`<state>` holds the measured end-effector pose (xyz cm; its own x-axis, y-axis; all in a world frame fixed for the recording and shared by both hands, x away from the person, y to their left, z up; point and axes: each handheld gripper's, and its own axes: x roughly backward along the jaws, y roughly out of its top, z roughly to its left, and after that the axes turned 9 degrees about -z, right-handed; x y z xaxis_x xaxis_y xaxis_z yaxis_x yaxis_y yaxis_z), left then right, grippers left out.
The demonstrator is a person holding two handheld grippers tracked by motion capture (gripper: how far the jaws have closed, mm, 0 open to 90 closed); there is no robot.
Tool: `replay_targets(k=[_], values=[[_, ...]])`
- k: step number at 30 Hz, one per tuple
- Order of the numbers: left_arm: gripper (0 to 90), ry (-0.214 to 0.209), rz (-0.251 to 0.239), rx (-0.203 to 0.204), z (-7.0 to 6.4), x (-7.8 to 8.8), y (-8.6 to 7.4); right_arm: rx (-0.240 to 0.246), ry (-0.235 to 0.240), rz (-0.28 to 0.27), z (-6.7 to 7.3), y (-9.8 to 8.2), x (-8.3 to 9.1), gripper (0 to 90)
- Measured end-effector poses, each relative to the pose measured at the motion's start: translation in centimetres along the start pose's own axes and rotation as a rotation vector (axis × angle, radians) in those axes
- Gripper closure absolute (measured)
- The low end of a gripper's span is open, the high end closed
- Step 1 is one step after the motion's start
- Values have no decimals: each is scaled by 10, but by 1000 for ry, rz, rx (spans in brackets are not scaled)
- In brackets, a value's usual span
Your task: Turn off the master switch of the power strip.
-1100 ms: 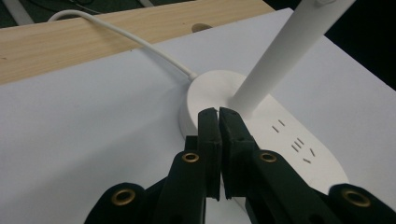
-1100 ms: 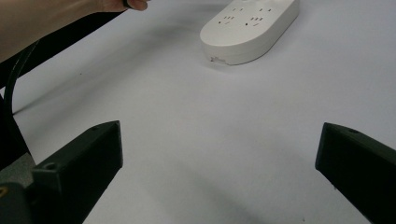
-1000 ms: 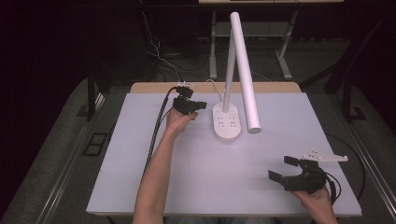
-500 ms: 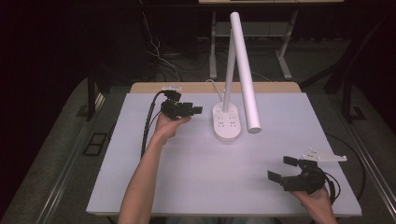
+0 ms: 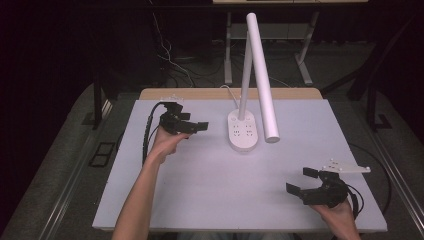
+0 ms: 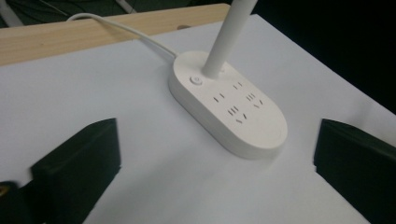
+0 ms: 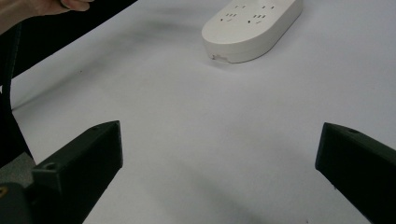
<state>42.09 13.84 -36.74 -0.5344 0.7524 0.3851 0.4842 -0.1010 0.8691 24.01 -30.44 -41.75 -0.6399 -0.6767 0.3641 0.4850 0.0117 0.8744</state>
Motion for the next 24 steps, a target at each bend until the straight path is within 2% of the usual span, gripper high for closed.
replay_targets(k=[13, 24], values=[[0, 1, -41, -29, -21, 43, -30, 5, 1, 4, 1, 0, -1, 0], [0, 27, -69, -55, -39, 72, -67, 8, -1, 8, 2, -1, -2, 0]])
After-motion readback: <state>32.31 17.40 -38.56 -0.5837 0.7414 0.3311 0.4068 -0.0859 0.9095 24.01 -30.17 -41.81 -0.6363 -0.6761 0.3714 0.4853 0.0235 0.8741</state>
